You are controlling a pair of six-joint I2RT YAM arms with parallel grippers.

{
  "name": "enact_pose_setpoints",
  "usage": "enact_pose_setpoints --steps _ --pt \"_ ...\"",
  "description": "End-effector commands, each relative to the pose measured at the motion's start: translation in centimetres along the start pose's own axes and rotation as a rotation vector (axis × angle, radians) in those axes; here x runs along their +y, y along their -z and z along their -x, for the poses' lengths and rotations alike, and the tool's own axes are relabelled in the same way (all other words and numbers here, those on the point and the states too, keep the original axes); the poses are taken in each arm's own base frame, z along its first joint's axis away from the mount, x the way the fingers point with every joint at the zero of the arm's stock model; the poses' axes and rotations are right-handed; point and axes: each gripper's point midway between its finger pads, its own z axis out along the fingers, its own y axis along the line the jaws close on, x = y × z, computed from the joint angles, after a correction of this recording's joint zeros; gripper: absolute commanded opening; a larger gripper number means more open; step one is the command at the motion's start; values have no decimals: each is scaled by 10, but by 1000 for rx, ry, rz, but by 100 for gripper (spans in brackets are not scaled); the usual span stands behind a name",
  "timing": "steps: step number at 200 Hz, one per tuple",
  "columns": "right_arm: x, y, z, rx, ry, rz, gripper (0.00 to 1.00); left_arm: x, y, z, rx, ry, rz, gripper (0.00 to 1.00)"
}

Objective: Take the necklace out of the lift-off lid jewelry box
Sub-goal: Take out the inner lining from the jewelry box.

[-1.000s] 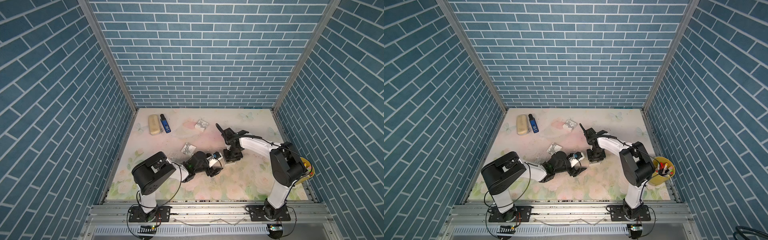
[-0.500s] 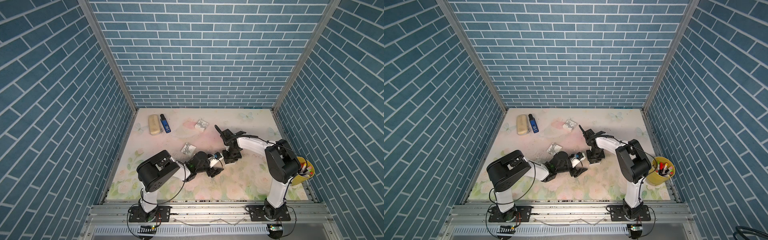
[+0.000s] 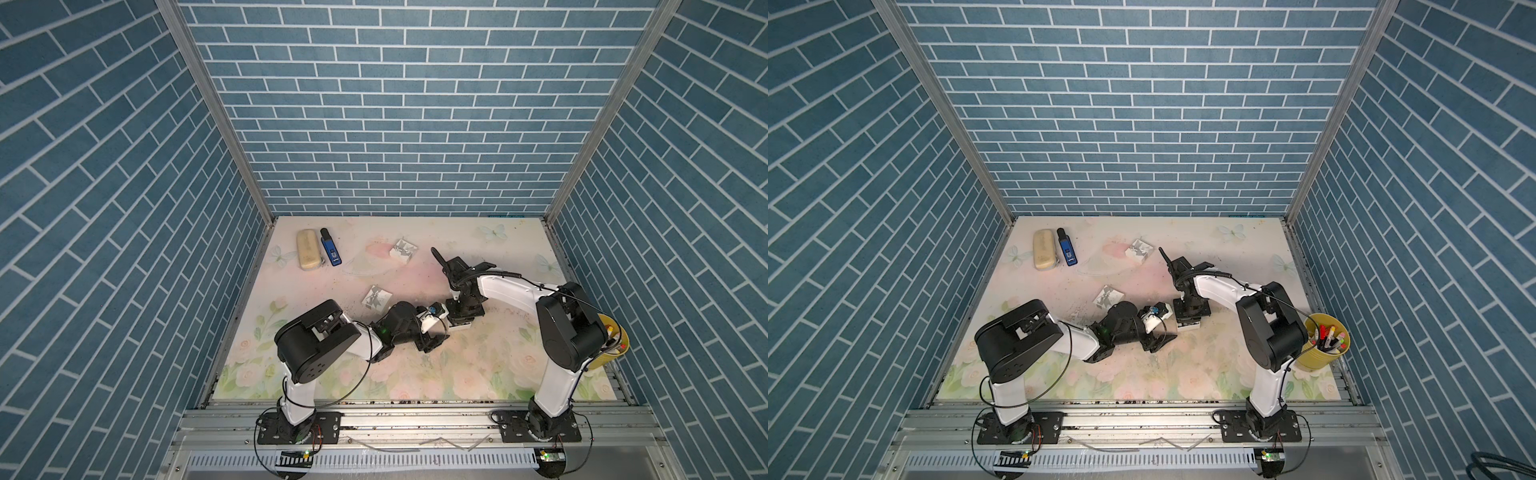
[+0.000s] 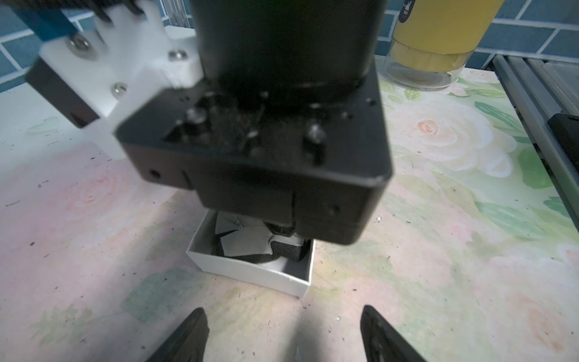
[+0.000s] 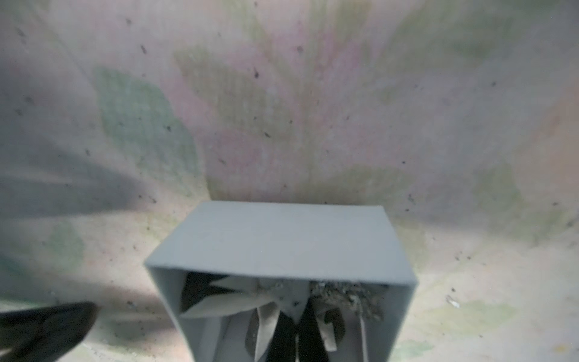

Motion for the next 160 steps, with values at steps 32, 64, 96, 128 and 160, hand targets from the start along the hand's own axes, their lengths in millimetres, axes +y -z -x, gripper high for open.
enact_pose_setpoints --steps 32,64,96,128,160 --pt "2 27 -4 -35 -7 26 0 -1 -4 7 -24 3 -6 78" --pt "4 32 -4 -45 -4 42 0 1 -3 8 -29 -1 6 78" --pt "7 26 -7 -30 38 57 0 4 0 14 -62 -61 29 81" --pt "12 23 -13 -7 89 89 0 3 -4 14 -78 -129 19 84" --pt "12 22 -15 0 98 97 0 2 -12 2 -53 -131 3 85"
